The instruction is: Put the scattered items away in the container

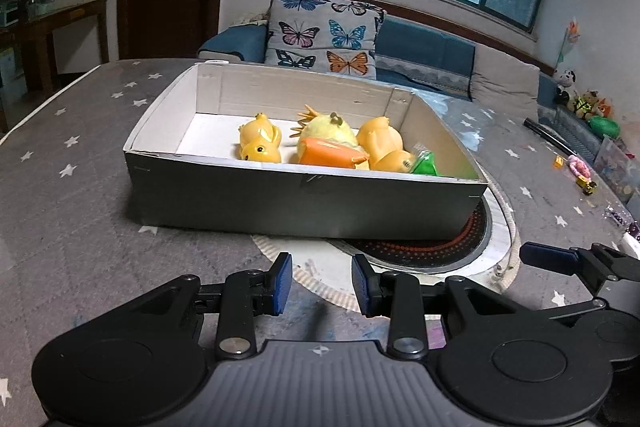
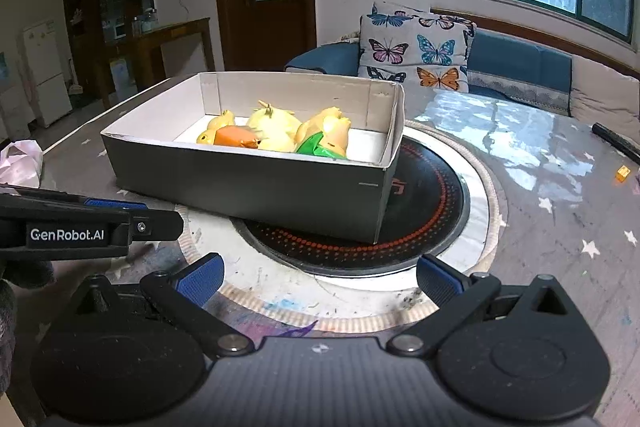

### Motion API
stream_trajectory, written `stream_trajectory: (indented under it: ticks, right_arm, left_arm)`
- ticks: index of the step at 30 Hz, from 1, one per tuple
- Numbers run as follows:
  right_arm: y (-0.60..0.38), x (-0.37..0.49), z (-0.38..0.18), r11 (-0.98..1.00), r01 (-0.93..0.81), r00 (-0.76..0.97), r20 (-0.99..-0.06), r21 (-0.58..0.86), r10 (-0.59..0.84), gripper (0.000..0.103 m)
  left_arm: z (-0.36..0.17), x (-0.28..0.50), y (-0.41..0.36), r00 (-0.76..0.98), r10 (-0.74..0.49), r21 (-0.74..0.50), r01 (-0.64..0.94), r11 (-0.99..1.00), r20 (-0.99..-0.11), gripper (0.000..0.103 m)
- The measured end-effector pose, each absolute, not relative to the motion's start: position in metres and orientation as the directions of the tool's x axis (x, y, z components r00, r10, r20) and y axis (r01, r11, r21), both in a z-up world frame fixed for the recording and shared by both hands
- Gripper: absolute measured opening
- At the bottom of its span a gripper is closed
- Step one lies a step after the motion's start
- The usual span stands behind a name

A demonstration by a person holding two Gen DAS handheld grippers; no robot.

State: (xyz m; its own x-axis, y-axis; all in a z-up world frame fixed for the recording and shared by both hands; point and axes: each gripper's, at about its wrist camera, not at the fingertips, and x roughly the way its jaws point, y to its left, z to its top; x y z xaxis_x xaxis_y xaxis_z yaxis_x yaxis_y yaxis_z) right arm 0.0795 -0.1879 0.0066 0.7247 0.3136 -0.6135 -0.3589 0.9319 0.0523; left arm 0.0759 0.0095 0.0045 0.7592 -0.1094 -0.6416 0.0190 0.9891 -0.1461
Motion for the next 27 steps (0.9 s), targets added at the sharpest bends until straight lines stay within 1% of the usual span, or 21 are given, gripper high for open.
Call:
stream_trajectory:
  ticks: [19, 27]
  right_arm:
    - [-0.1868, 0.0739, -0.0025, 0.934, -0.351, 0.704, -0.638, 0.071, 0.313, 0.103]
    - [-0.1851, 0.0723, -0.0021, 0.933, -0.351, 0.704, -0.637, 0.073, 0.315, 0.103]
  left_arm:
    - [0.0036, 0.0704, 0.0098, 0.764, -0.023, -0.066, -0.026, 0.997, -0.645, 0.036]
    - [0.0043, 0.0683, 0.0036, 0.776, 0.023, -0.006, -0.035, 0.999, -0.631, 0.035]
